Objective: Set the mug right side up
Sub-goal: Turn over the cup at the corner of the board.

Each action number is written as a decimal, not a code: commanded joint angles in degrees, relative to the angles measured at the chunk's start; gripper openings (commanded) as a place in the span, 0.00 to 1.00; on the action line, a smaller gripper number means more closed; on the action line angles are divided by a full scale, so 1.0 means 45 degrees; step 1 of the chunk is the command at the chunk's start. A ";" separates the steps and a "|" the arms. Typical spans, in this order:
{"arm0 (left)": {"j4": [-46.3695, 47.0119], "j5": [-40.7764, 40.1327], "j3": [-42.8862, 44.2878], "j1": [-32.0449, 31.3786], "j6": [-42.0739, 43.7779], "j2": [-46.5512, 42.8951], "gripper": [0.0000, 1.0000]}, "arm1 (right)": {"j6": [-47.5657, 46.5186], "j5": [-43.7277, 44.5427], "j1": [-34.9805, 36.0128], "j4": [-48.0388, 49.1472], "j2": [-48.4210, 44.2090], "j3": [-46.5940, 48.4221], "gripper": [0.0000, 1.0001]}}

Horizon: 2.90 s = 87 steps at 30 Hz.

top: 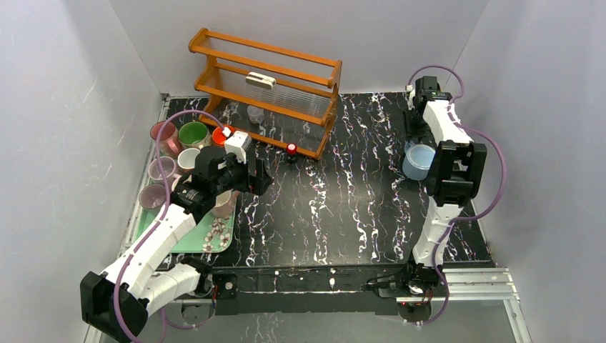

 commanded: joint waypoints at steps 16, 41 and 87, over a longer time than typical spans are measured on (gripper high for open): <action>0.0174 0.0172 -0.0209 -0.0056 0.0205 0.0027 0.98 | -0.1499 -0.1334 -0.0144 -0.1388 0.0924 0.0281 0.40; 0.0089 -0.0069 -0.0228 -0.0056 0.0263 -0.0107 0.97 | -0.1955 -0.2251 0.0668 -0.1037 -0.0306 -0.0537 0.01; 0.6923 0.6438 -0.0713 -0.0759 -0.4583 0.1121 0.73 | 0.2963 -1.4034 0.5834 1.0721 -1.1310 -1.0912 0.01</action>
